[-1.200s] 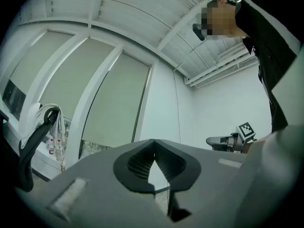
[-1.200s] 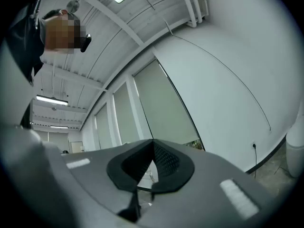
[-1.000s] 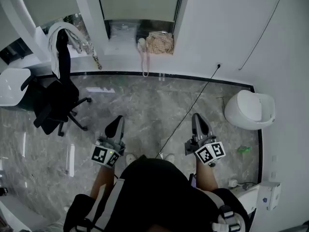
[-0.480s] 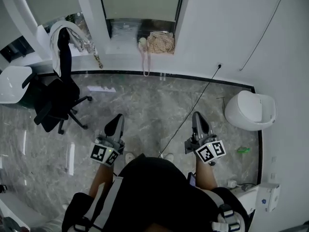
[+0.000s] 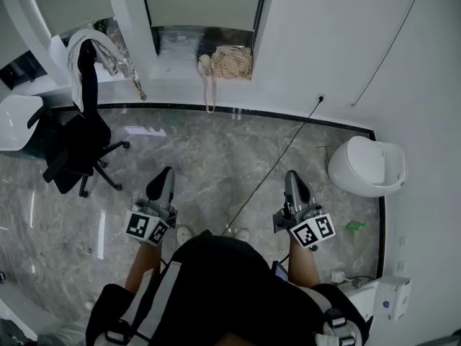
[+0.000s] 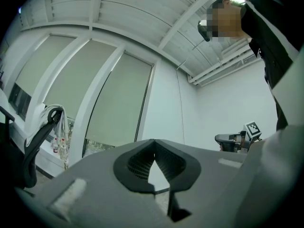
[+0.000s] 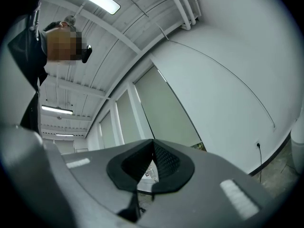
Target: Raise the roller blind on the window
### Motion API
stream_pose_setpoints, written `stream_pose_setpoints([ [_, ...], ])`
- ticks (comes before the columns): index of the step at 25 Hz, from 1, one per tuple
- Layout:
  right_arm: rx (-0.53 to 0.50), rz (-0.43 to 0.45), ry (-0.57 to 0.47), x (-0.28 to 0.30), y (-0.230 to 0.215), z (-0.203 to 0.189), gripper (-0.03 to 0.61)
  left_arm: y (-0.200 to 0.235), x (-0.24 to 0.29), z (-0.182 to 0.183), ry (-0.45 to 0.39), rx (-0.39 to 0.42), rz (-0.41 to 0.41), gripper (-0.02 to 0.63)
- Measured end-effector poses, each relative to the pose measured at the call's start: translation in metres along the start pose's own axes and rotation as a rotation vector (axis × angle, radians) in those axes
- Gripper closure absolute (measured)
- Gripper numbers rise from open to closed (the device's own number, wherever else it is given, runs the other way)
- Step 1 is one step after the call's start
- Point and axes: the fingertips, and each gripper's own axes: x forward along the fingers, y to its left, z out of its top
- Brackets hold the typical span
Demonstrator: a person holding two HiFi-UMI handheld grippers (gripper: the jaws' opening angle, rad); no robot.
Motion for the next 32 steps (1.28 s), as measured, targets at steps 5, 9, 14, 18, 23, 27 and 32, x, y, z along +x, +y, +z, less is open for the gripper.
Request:
stream_pose_setpoints([
  [5,-0.03,0.015,0.02,-0.012,-0.019,0.007,0.574,-0.02,0.022,-0.004,-0.001,0.01,0.005,0.614],
  [9,-0.029,0.053,0.044,-0.019,-0.037,0.013,0.574,-0.044,0.039,-0.007,-0.014,0.027,0.01,0.614],
  [14,-0.008,0.085,0.062,-0.015,-0.052,0.013,0.574,-0.061,0.055,-0.012,-0.005,0.027,0.01,0.614],
  [18,0.015,0.082,0.057,0.002,-0.062,0.011,0.574,-0.054,0.069,-0.014,0.001,0.045,0.001,0.614],
  [23,0.018,0.069,0.037,0.035,-0.067,0.012,0.574,-0.026,0.096,-0.011,-0.008,0.068,-0.018,0.614],
  [27,0.002,0.056,0.024,0.068,-0.072,0.017,0.574,0.003,0.128,-0.006,-0.027,0.052,-0.027,0.614],
  [32,-0.008,0.056,0.017,0.119,-0.072,0.015,0.574,0.039,0.161,0.007,-0.049,0.06,-0.046,0.614],
])
